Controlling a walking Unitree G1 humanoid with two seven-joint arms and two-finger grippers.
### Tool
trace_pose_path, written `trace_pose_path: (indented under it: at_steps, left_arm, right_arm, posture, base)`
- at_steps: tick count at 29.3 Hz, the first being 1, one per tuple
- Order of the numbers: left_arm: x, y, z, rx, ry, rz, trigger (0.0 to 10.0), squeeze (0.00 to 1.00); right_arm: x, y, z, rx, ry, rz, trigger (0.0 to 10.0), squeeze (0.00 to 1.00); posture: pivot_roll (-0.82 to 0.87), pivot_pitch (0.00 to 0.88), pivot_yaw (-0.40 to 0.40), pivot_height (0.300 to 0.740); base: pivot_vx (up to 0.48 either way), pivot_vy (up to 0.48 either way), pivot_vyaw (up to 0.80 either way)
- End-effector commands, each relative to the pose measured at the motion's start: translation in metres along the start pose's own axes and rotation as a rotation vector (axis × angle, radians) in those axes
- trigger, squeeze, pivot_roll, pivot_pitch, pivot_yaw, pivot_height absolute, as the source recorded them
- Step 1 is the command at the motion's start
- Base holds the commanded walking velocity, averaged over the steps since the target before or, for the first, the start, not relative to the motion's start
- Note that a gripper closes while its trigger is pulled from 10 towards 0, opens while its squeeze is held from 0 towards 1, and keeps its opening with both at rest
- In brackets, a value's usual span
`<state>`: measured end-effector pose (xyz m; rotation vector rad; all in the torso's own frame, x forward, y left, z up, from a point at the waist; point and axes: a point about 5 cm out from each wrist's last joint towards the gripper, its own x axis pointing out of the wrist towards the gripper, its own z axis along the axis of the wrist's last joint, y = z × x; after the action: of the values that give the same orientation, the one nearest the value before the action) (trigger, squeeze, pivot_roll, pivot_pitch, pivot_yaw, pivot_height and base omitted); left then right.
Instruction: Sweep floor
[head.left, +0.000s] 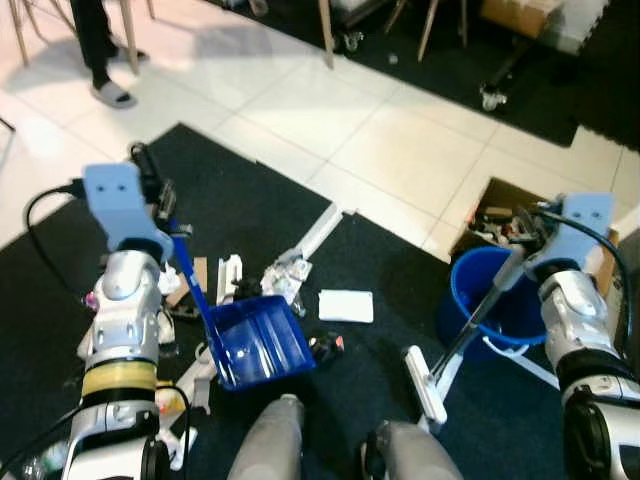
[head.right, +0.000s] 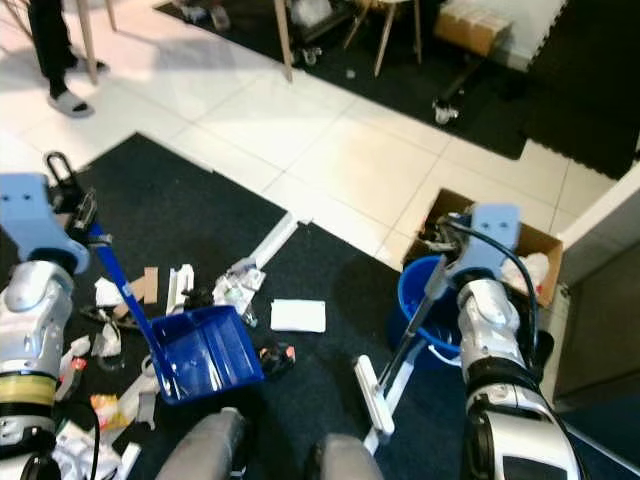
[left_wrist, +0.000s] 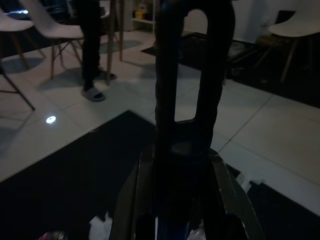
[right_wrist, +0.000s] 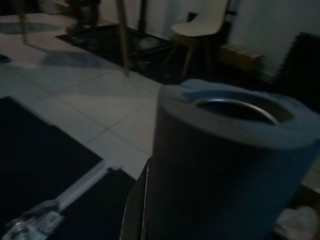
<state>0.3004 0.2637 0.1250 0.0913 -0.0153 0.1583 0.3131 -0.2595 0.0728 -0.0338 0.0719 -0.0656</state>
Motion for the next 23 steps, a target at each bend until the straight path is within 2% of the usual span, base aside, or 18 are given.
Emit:
trace_pose_path:
  at_steps: [1,4,10,15,19,20,23]
  left_arm:
    - [0.002,-0.003,0.009,0.011,-0.034,-0.014,10.0,0.00]
    - [0.002,-0.004,0.010,0.010,-0.036,-0.018,10.0,0.00]
    - [0.001,-0.019,0.013,0.004,-0.033,-0.110,10.0,0.00]
    - [-0.003,-0.042,-0.005,0.009,0.043,-0.240,10.0,0.00]
    - [-0.005,-0.050,-0.010,-0.001,0.060,-0.281,10.0,0.00]
    - [-0.005,-0.059,-0.013,-0.003,0.074,-0.326,10.0,0.00]
    - [-0.005,-0.062,-0.014,-0.002,0.079,-0.347,10.0,0.00]
  right_arm:
    - [0.000,-0.003,0.002,-0.013,-0.009,-0.007,10.0,0.00]
    - [0.000,-0.003,0.002,-0.013,-0.009,-0.007,10.0,0.00]
    - [0.005,0.006,0.004,-0.016,-0.010,-0.008,10.0,0.00]
    - [0.010,0.021,0.001,-0.014,0.006,-0.019,10.0,0.00]
    - [0.010,0.024,0.000,-0.019,0.008,-0.039,10.0,0.00]
    - [0.010,0.025,-0.001,-0.026,0.005,-0.089,10.0,0.00]
    - [0.009,0.025,-0.004,-0.029,0.007,-0.119,10.0,0.00]
  posture:
    - [0.04,0.000,-0.057,0.740]
    - [0.04,0.000,-0.057,0.740]
    - [0.04,0.000,-0.053,0.740]
    - [0.04,0.000,-0.050,0.740]
    - [0.04,0.000,-0.046,0.740]
    - [0.04,0.001,-0.044,0.740]
    - [0.04,0.005,-0.042,0.740]
  base:
    - [0.000,0.000,0.79]
    - [0.000,0.000,0.79]
    - [0.000,0.000,0.79]
    - [0.000,0.000,0.00]
    - [0.000,0.000,0.00]
    - [0.000,0.000,0.00]
    - [0.000,0.000,0.00]
